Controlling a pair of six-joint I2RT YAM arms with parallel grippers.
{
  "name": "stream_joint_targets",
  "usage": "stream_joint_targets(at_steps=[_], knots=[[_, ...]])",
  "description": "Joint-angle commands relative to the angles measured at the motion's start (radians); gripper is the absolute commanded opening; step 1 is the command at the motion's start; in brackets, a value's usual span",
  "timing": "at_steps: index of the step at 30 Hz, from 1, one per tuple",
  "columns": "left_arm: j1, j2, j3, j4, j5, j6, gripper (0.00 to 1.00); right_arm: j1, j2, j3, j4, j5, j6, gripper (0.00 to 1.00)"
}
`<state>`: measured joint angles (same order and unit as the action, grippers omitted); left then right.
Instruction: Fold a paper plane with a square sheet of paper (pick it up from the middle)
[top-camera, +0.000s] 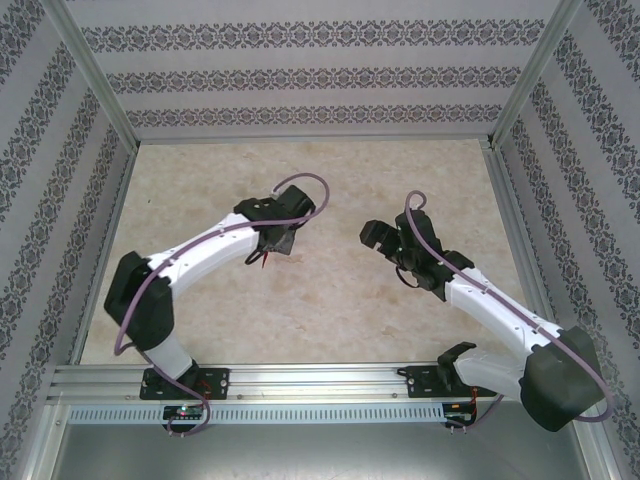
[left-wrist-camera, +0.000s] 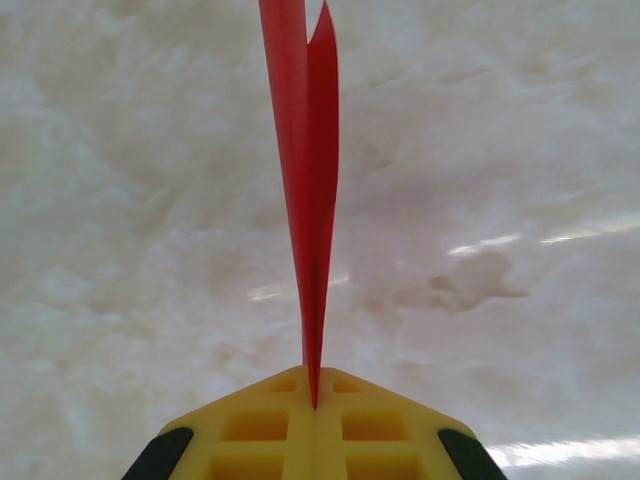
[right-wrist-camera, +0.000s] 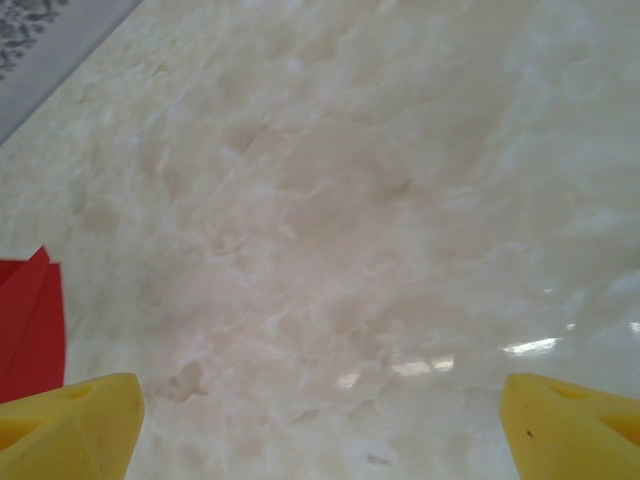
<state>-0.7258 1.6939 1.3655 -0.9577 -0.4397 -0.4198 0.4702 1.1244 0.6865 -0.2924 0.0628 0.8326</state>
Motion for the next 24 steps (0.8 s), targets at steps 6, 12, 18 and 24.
stream_joint_targets(at_steps=[6,12,18,24], knots=[[-0.063,0.174,0.097,-0.027,-0.06,-0.077,0.06,-0.049,-0.037,-0.06,-0.049,0.049,0.014,0.93],[-0.062,0.217,0.11,0.095,0.139,-0.103,0.35,-0.066,-0.09,-0.09,-0.078,0.058,0.023,0.93],[-0.018,0.151,0.082,0.22,0.342,-0.104,0.59,-0.068,-0.111,-0.115,-0.06,0.023,0.029,0.93],[0.103,0.019,-0.038,0.32,0.442,-0.117,0.77,0.034,-0.01,-0.083,0.02,-0.015,0.051,0.91]])
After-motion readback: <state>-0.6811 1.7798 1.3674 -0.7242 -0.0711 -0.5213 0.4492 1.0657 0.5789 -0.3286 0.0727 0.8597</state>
